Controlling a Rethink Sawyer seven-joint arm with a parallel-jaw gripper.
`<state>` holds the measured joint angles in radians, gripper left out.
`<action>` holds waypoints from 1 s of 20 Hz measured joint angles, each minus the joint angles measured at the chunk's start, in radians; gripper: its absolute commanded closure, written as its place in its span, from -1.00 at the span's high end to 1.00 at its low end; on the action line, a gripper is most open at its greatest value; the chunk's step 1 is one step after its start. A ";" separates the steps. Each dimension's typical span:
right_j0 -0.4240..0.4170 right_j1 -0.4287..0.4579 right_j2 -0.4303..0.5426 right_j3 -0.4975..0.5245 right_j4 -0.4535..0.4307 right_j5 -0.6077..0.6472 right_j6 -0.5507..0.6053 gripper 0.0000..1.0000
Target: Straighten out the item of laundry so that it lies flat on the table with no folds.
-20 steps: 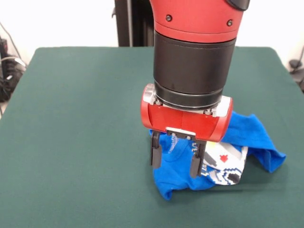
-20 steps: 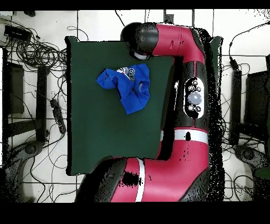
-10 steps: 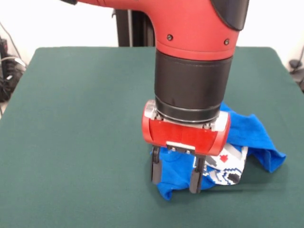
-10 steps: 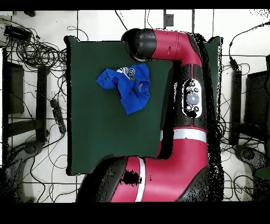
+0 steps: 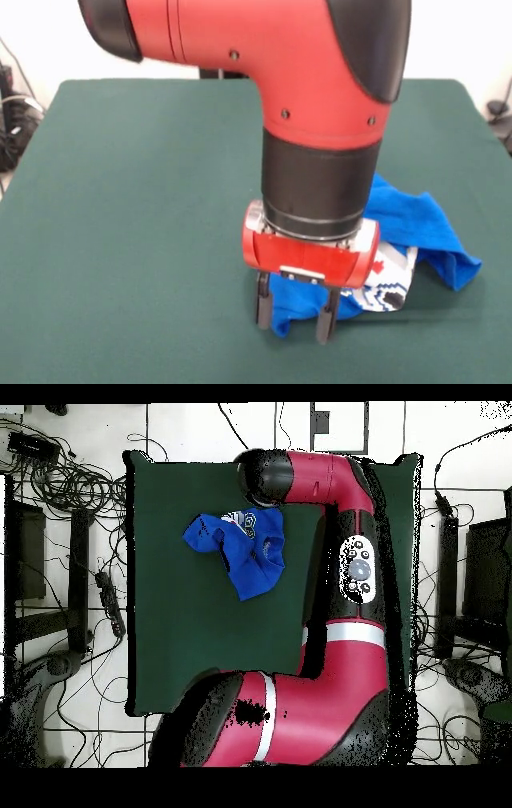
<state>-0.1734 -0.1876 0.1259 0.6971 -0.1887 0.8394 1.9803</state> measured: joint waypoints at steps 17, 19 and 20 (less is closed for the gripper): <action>0.000 0.077 0.000 -0.001 -0.017 0.000 0.000 1.00; 0.000 0.083 0.000 -0.001 -0.018 0.000 0.000 1.00; 0.000 0.084 0.000 0.000 -0.018 0.000 0.000 1.00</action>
<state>-0.1735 -0.1039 0.1261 0.6967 -0.2070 0.8392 1.9803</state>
